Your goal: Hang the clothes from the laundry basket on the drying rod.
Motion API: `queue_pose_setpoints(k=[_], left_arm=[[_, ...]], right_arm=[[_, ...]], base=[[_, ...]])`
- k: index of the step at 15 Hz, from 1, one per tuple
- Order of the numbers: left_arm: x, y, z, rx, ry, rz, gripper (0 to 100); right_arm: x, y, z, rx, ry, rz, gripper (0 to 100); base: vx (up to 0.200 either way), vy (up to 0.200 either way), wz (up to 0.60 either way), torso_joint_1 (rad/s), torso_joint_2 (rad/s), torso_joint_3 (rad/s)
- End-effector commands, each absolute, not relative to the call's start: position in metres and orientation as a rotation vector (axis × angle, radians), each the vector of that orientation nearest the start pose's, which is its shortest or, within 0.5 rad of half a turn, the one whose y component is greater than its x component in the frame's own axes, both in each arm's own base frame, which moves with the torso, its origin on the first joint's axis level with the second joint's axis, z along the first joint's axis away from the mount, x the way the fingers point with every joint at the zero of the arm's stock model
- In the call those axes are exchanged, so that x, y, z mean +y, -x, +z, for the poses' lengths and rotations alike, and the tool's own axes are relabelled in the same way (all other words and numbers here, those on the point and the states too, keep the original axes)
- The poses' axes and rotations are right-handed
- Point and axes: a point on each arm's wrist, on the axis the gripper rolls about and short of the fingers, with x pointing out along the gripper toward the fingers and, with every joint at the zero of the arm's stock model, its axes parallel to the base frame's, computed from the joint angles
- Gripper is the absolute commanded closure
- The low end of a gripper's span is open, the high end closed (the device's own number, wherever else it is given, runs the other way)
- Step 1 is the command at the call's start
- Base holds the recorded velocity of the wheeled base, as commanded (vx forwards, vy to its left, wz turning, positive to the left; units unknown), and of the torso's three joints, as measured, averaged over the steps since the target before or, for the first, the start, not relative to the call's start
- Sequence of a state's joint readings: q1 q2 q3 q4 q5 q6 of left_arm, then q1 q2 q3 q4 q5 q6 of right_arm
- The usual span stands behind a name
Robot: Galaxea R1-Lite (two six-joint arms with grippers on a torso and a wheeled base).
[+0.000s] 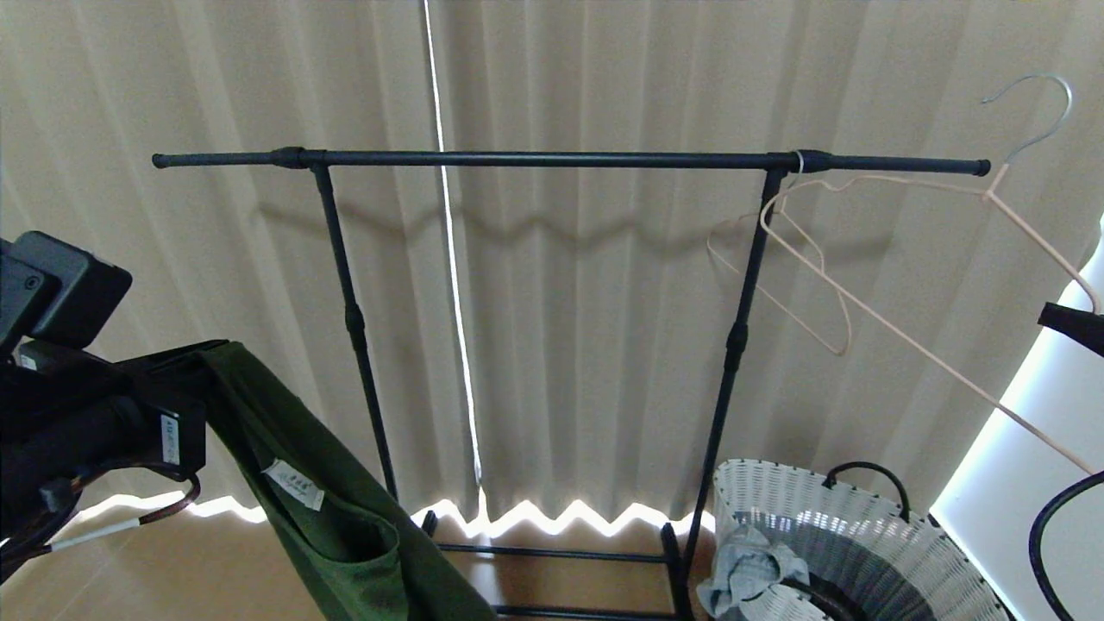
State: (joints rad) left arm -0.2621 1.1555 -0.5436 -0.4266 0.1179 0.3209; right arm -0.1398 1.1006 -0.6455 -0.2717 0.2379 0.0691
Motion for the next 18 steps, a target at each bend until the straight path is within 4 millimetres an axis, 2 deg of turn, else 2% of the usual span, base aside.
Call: queue_pose_setpoints(k=[1, 3, 9, 11, 13, 15, 18], left_arm=[[-0.041, -0.161, 0.217, 0.159, -0.356, -0.172, 100], [-0.041, -0.163, 0.215, 0.167, -0.358, -0.175, 100], [-0.052, -0.162, 0.217, 0.152, -0.364, -0.232, 100], [-0.054, -0.170, 0.219, 0.157, -0.365, -0.233, 100], [-0.062, -0.186, 0.222, 0.171, -0.361, -0.239, 100], [-0.073, -0.204, 0.227, 0.178, -0.333, -0.223, 100], [-0.097, -0.241, 0.237, 0.185, -0.265, -0.099, 100]], right_arm=[[-0.015, -0.150, 0.230, 0.209, -0.108, 0.111, 100], [-0.013, -0.149, 0.224, 0.229, -0.112, 0.138, 100], [0.013, -0.155, 0.215, 0.298, -0.111, 0.388, 100], [0.021, -0.161, 0.211, 0.328, -0.107, 0.433, 100], [0.035, -0.166, 0.206, 0.362, -0.096, 0.510, 100], [0.052, -0.161, 0.205, 0.371, -0.080, 0.617, 100], [0.077, -0.150, 0.205, 0.382, -0.065, 0.771, 100]], base=[[0.000, 0.200, 0.00, 0.002, 0.00, 0.007], [0.000, 0.200, 0.00, 0.007, 0.00, 0.002], [0.000, 0.000, 0.00, 0.000, 0.00, 0.000], [0.000, 0.000, 0.00, 0.000, 0.00, 0.000], [0.000, 0.000, 0.00, 0.000, 0.00, 0.000], [0.000, 0.000, 0.00, 0.000, 0.00, 0.000], [0.000, 0.000, 0.00, 0.000, 0.00, 0.000]])
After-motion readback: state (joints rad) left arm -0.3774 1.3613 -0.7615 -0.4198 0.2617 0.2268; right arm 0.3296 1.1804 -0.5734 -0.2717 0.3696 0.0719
